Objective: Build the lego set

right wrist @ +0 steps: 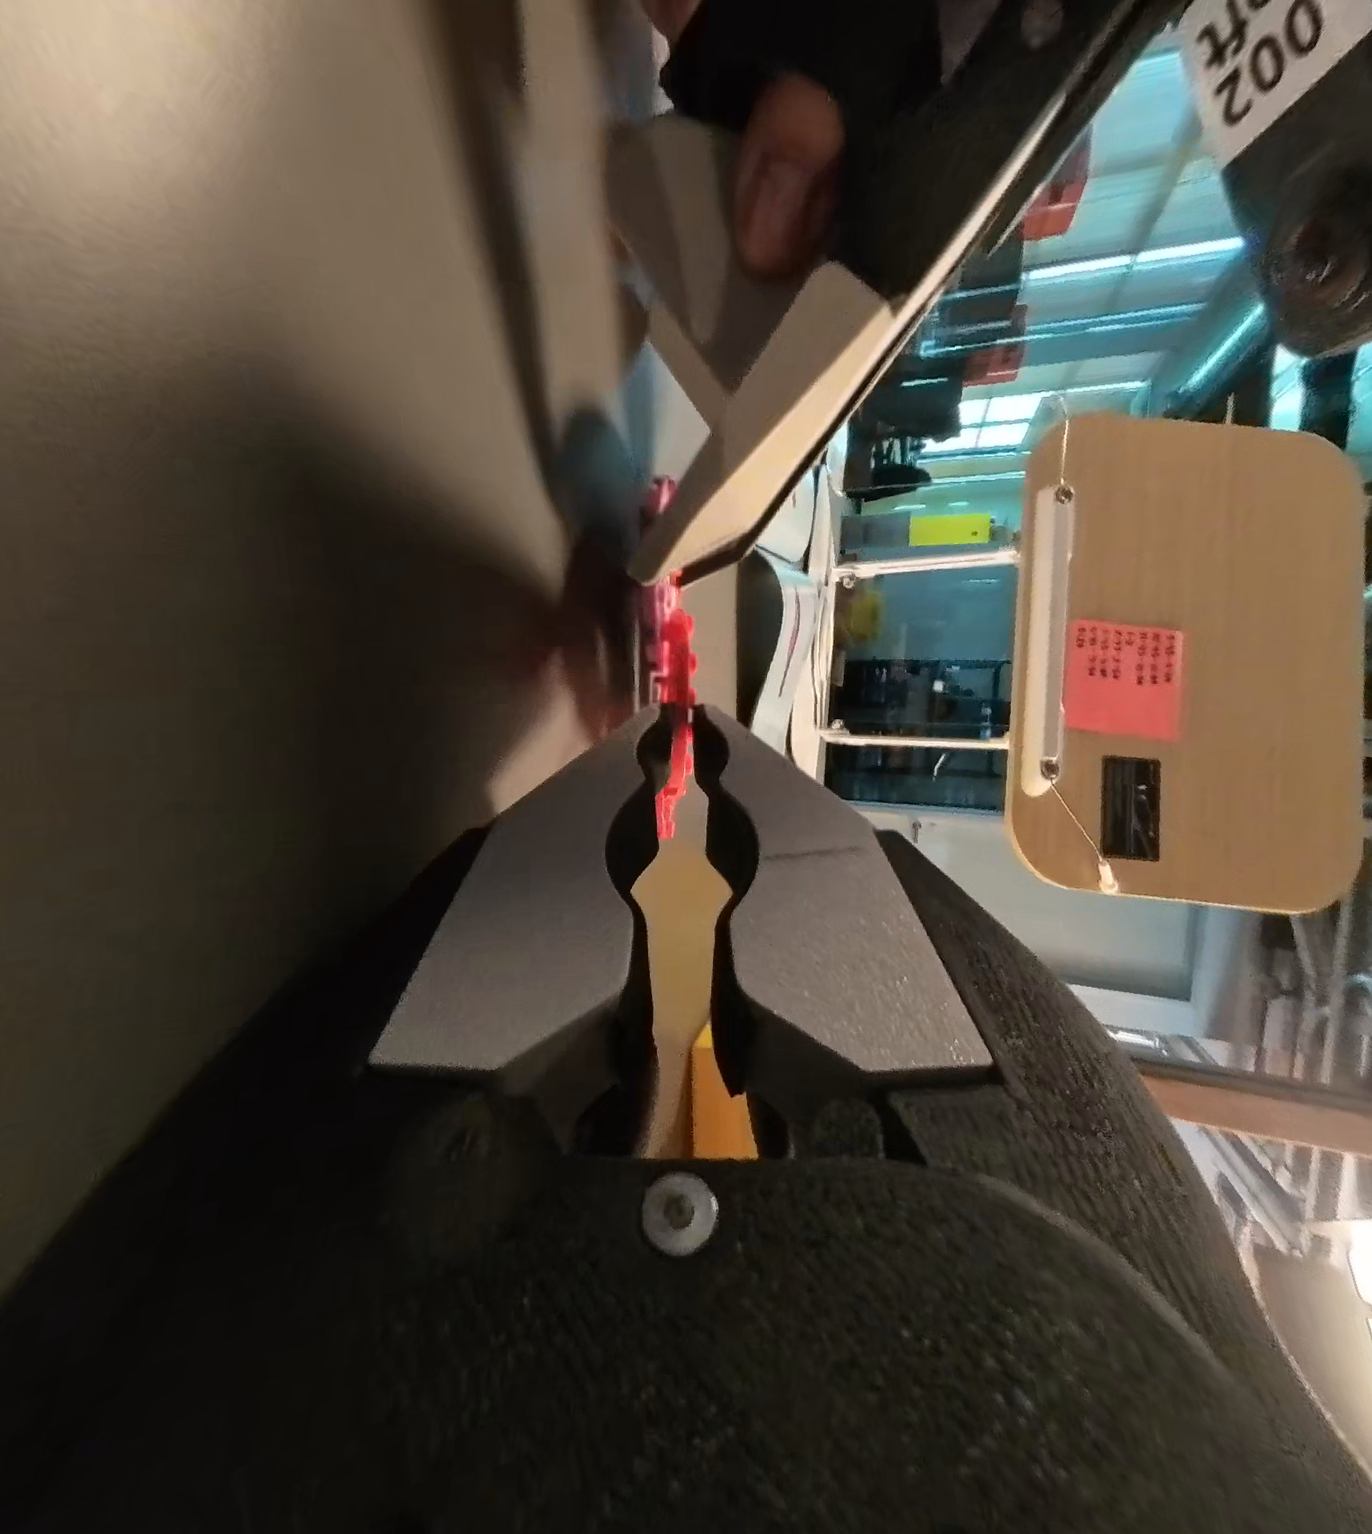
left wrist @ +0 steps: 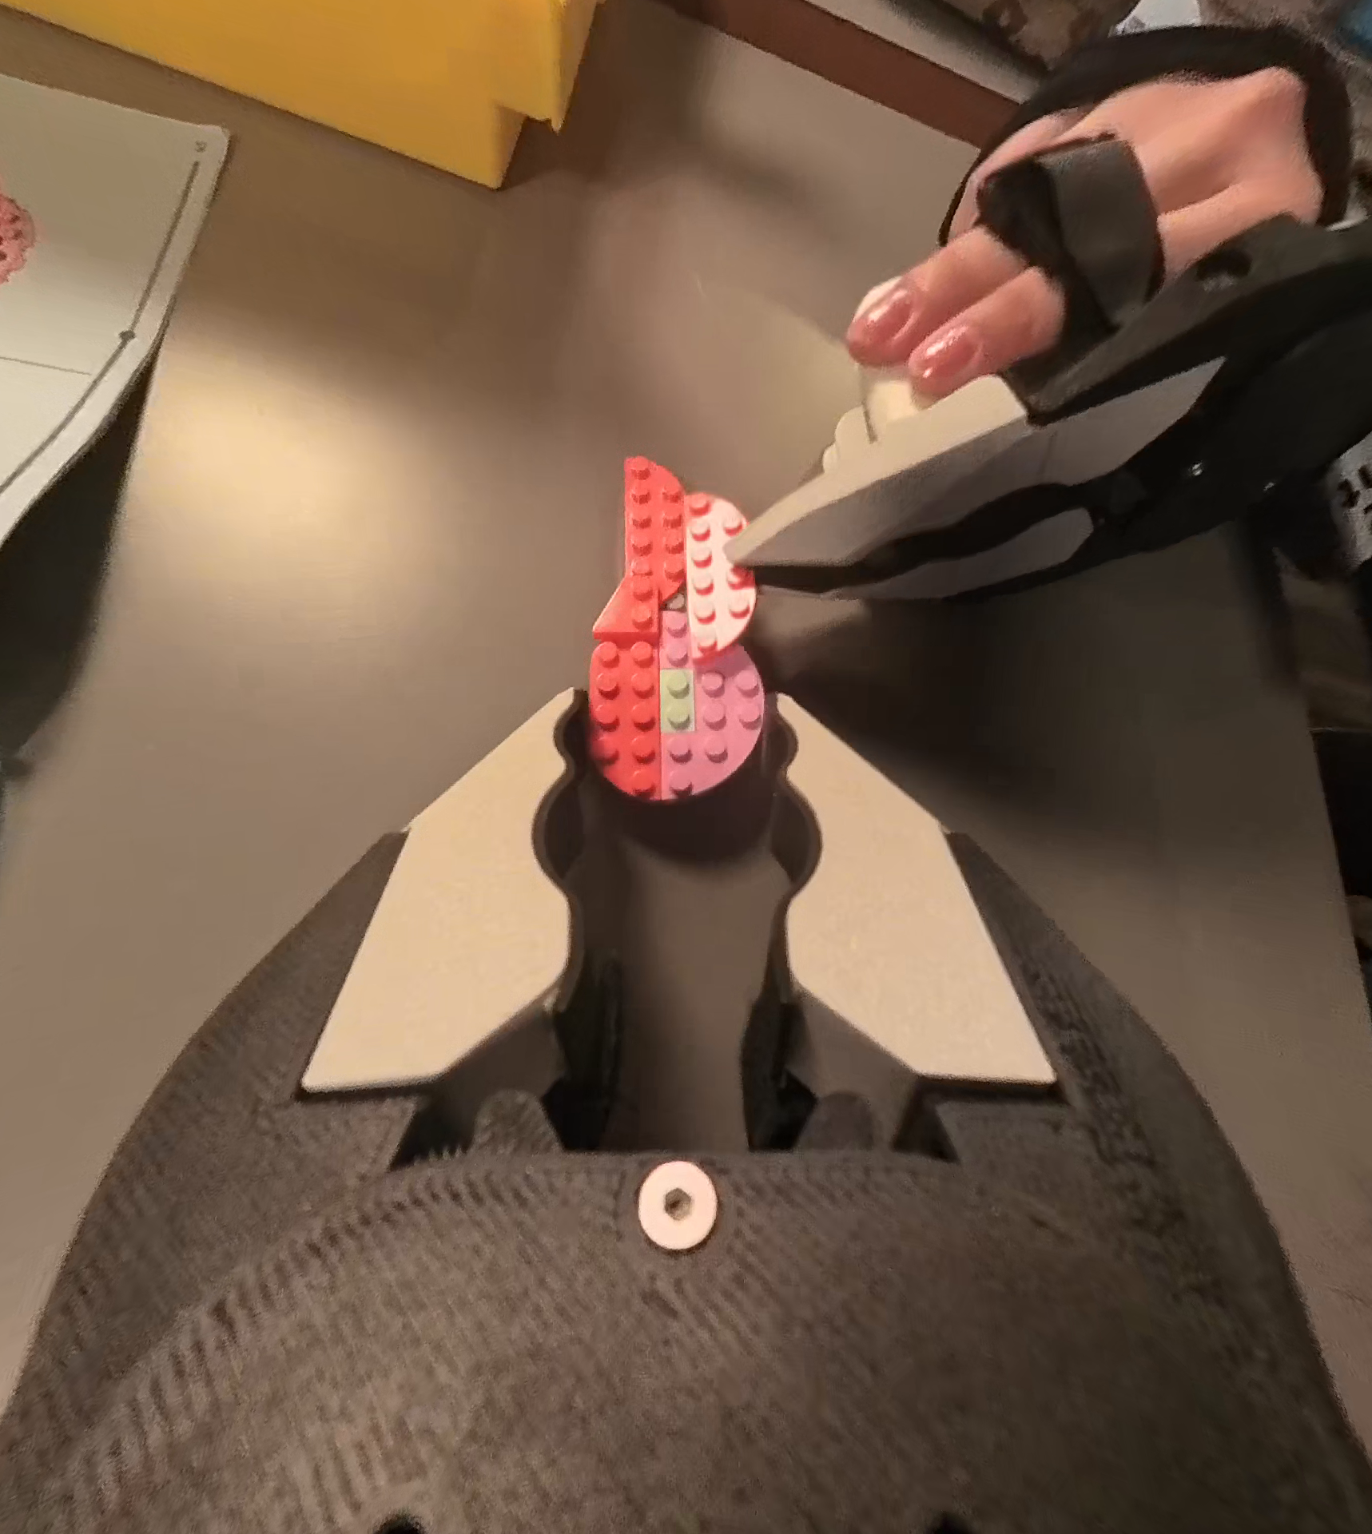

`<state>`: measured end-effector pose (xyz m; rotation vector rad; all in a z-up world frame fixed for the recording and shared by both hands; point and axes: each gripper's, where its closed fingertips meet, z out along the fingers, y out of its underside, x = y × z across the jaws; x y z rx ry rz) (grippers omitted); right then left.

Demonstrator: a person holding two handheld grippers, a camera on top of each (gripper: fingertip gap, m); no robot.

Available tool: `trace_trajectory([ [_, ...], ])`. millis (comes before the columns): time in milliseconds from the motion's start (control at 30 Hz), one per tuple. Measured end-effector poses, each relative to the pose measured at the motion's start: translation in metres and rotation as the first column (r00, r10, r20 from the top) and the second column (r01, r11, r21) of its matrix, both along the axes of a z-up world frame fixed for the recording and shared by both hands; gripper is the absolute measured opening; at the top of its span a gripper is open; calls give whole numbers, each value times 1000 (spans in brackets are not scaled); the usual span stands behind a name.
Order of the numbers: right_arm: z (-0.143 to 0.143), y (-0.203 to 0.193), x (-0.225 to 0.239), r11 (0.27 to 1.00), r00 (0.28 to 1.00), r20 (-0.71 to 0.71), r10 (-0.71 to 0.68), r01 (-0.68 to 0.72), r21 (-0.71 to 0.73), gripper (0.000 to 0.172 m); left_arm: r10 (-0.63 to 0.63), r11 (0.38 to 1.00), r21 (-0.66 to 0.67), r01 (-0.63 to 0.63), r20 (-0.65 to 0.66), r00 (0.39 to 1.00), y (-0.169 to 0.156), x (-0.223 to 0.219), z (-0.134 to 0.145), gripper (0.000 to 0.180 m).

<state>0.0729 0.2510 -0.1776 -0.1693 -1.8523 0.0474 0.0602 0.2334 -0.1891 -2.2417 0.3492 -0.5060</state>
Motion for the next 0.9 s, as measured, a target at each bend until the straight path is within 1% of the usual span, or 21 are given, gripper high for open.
trace_trajectory([
  [333, 1, -7, -9, 996, 1000, -18, 20, -18, 89, 3, 15, 1000, -5, -15, 40, 999, 0, -3, 2, 40],
  [500, 1, 0, -13, 991, 999, -29, -32, 35, 132, 3, 14, 1000, -4, -13, 42, 999, 0, -3, 2, 40],
  [667, 1, 1, -15, 987, 998, -36, -45, 50, 156, 3, 20, 1000, -4, -20, 38, 999, 0, -3, 2, 40],
  [900, 3, 1, -20, 979, 994, -52, -91, 99, 178, 3, 53, 999, -9, -53, 69, 996, 2, -6, 3, 40],
])
